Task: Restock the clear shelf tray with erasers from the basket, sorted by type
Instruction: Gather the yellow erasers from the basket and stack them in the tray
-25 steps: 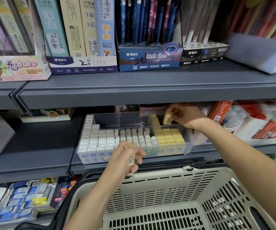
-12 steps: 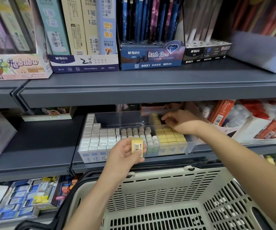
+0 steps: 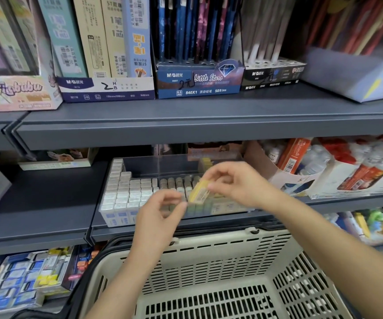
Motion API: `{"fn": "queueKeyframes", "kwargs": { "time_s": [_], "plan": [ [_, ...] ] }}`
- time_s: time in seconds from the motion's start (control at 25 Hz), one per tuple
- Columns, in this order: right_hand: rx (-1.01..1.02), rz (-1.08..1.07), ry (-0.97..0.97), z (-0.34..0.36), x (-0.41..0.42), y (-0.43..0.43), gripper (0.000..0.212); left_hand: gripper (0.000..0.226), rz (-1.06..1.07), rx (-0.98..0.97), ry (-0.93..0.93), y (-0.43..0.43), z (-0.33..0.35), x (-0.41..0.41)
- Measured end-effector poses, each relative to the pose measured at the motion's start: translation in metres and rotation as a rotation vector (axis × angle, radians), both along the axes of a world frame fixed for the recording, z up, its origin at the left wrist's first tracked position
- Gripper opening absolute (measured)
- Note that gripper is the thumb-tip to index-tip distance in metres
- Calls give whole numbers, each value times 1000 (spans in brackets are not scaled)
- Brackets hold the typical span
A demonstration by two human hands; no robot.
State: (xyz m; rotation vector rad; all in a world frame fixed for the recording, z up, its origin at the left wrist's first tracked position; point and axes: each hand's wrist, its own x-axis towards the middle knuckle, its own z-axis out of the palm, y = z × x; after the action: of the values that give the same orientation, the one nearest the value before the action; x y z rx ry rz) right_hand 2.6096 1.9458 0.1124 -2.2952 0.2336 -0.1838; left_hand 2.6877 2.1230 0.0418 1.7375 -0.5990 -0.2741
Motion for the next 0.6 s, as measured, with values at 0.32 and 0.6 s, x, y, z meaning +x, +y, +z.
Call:
{"fn": "queueKeyframes", "kwargs": {
  "time_s": [0.32,0.6],
  "plan": [
    [-496,-313,168,-15,39,-80,17,36,141,371,-564,6,-18,15],
    [-367,-161,317,-34,57,-84,25,33,119,384,-601,5,-24,18]
  ]
}}
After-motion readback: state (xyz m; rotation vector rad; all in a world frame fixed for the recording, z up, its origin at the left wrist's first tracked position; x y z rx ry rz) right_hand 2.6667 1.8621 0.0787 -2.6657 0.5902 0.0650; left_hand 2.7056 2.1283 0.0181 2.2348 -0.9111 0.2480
